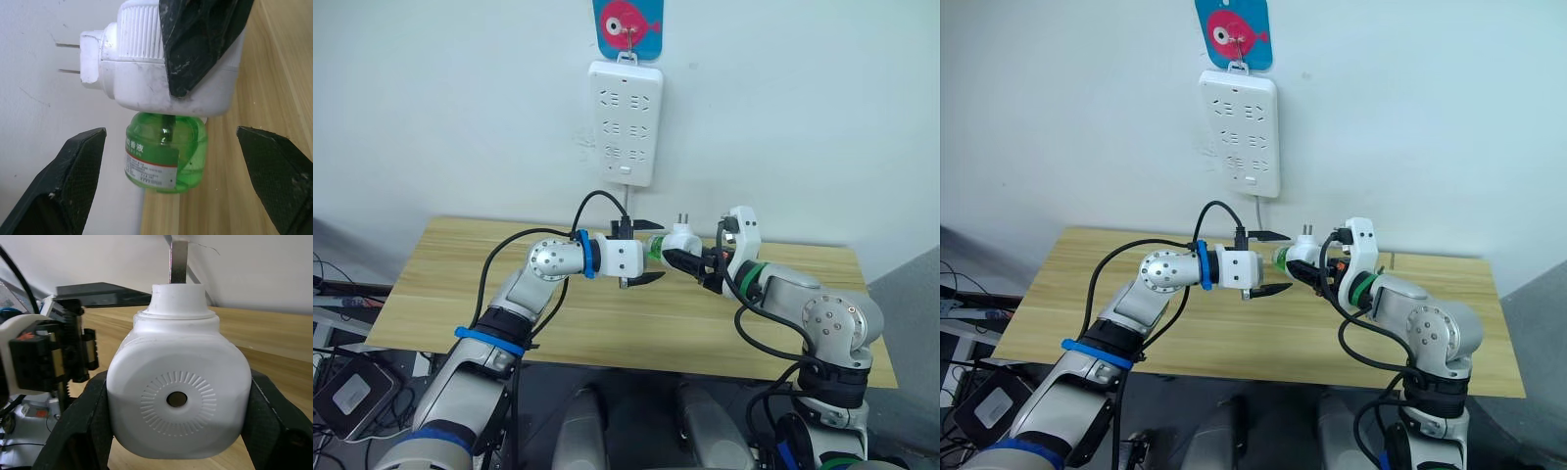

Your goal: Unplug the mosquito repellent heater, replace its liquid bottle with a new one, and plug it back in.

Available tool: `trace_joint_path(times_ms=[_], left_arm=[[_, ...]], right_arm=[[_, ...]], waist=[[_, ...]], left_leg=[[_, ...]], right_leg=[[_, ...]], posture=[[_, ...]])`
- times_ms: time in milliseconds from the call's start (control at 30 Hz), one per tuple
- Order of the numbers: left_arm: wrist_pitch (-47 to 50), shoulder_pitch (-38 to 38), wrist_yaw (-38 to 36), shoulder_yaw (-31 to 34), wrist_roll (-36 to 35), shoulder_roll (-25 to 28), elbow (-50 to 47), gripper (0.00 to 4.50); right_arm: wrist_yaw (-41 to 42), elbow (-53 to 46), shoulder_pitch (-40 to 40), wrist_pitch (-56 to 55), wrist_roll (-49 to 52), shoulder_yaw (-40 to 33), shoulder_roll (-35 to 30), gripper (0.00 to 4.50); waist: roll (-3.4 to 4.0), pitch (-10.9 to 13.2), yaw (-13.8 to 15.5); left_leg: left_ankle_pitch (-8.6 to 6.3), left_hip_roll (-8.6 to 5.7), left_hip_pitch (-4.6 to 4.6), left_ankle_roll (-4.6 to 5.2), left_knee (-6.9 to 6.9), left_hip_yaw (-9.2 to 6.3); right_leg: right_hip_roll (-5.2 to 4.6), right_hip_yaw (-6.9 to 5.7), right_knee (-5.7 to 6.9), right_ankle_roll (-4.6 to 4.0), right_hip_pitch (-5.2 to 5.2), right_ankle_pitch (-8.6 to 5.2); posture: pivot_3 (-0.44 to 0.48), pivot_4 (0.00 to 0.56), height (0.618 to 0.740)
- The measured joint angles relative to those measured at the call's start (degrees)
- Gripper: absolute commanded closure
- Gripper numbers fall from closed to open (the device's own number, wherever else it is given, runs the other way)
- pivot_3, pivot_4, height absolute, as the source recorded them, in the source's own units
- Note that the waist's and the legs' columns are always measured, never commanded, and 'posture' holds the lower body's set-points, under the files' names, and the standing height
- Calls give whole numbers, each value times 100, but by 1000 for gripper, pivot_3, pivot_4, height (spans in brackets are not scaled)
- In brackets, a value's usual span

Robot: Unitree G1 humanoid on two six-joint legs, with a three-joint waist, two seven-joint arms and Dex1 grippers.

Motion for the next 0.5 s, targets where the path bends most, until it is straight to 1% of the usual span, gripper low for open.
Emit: trace_joint_path(times_ms=[167, 200, 433, 500], left_arm=[[-27, -21, -5, -3, 7, -30, 34, 2164], [-33, -22, -5, -5, 20, -32, 35, 2268], [-37, -21, -55, -18, 20, -42, 40, 2267], [-37, -21, -87, -17, 4, -42, 40, 2267]], right_arm=[[-17, -31, 2, 46, 158, 20, 35, 1510], [-22, -31, 2, 54, 165, 17, 34, 1510], [-69, -32, 7, 128, 253, 19, 20, 1510], [-63, -32, 12, 128, 287, 38, 0, 776]], waist=[[2, -22, -37], [2, -25, -37], [2, -27, -56], [2, -27, -66]], left_leg=[[0, 0, 0, 0, 0, 0], [0, -1, 0, 0, 0, 0], [0, 0, 0, 0, 0, -1], [0, 0, 0, 0, 0, -1]], right_leg=[[0, 1, 0, 0, 1, 0], [0, 1, 0, 0, 1, 0], [1, 1, 0, 0, 1, 0], [1, 1, 0, 0, 1, 0]], posture=[[-129, 186, 740], [-129, 186, 740], [-130, 196, 740], [-130, 196, 740]])
